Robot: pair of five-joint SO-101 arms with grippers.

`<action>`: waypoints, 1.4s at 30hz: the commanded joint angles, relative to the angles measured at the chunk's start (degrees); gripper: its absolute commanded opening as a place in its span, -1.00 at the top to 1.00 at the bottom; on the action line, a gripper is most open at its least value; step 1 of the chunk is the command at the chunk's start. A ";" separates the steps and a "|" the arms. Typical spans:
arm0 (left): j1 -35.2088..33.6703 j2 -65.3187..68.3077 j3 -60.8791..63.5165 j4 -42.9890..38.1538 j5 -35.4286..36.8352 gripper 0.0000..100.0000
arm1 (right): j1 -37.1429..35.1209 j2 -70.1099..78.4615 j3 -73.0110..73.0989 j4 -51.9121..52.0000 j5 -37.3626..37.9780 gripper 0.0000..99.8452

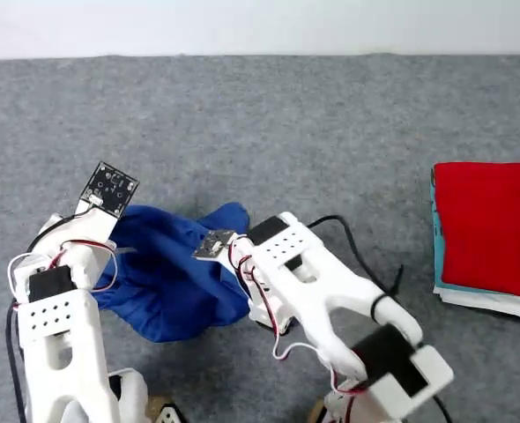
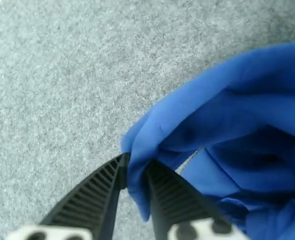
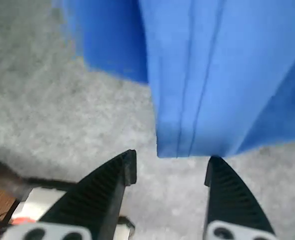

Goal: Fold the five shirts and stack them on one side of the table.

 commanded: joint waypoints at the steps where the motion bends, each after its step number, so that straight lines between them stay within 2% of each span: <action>1: -0.18 -0.09 -0.40 -1.32 0.70 0.97 | 0.66 2.42 -2.81 -4.00 -0.35 0.54; 8: -0.18 -0.09 -0.40 -1.23 0.70 0.97 | 5.67 8.40 -2.81 -10.95 -0.35 0.55; 11: -0.18 -0.09 -0.40 -1.14 0.70 0.97 | 6.29 10.42 -2.90 -11.91 0.09 0.72; 14: -0.09 -0.09 -0.40 -1.14 0.70 0.97 | 6.29 11.74 -4.92 -10.77 0.09 0.97; 21: 0.09 -0.26 -1.10 -1.14 0.70 0.97 | 7.78 10.15 -12.13 -4.53 0.09 0.98; 24: 0.09 -2.37 -2.86 -1.05 0.79 0.97 | 10.15 6.55 -18.81 1.19 1.14 0.98; 32: 0.97 -18.46 -11.21 -2.37 0.79 0.97 | 20.79 -6.64 -47.03 15.34 11.25 0.98; 38: 3.25 -26.29 -12.00 -9.41 0.26 0.97 | 25.01 -11.38 -69.71 16.75 19.16 0.98; 42: 4.75 -30.15 -13.67 -14.42 -5.19 0.97 | 24.84 -11.82 -86.42 16.31 24.35 0.98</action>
